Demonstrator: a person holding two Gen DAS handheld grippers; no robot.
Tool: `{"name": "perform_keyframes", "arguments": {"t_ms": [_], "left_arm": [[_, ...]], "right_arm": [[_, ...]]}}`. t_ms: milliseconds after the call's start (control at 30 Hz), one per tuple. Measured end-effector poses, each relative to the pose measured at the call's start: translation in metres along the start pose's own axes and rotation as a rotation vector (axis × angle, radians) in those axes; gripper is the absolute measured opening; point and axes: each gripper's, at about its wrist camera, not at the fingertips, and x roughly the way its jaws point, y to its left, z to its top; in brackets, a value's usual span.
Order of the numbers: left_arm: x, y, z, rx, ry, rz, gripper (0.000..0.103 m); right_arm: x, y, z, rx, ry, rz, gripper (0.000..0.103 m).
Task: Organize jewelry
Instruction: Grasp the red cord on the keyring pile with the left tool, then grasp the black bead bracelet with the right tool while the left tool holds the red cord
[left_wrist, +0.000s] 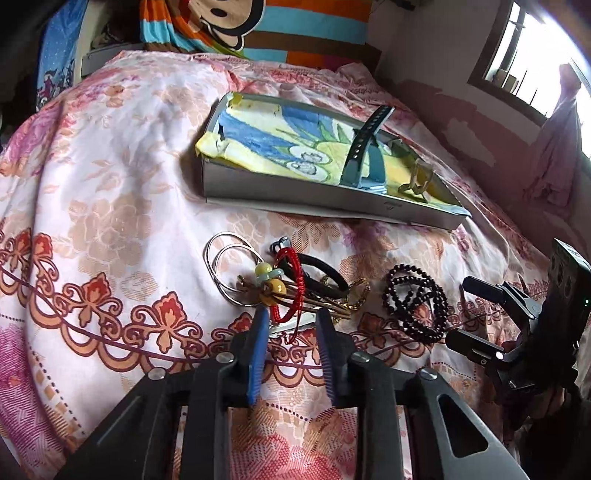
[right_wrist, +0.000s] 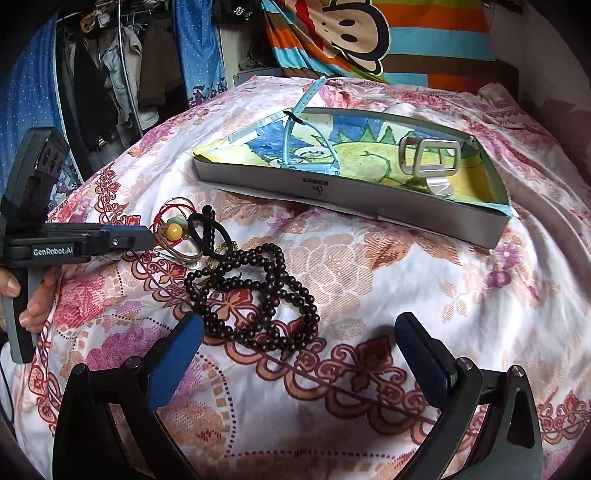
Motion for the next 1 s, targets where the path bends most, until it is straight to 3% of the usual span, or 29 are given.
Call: {"name": "perform_keyframes", "arguments": {"t_ms": [133,233,533,833,1000], "left_arm": [[0.004,0.007,0.002,-0.039,-0.006,-0.020,0.008],[0.002,0.013,0.003,-0.065,-0.023,-0.041,0.005],[-0.013,0.014,-0.003,-0.107,-0.041,-0.046,0.005],[-0.025,-0.019,-0.022,-0.019,0.026,-0.124,0.005],[-0.037,-0.027,-0.024,0.013,0.017,-0.139,0.005]], "right_arm": [[0.010,0.002,0.003,-0.006,0.014,0.012,0.101],[0.014,0.005,0.005,-0.009,0.009,0.021,0.101],[0.014,0.003,0.002,-0.003,0.006,0.040,0.099],[0.014,0.004,0.000,-0.012,0.005,0.055,0.099],[0.012,0.001,0.001,0.001,0.005,0.078,0.099]]}}
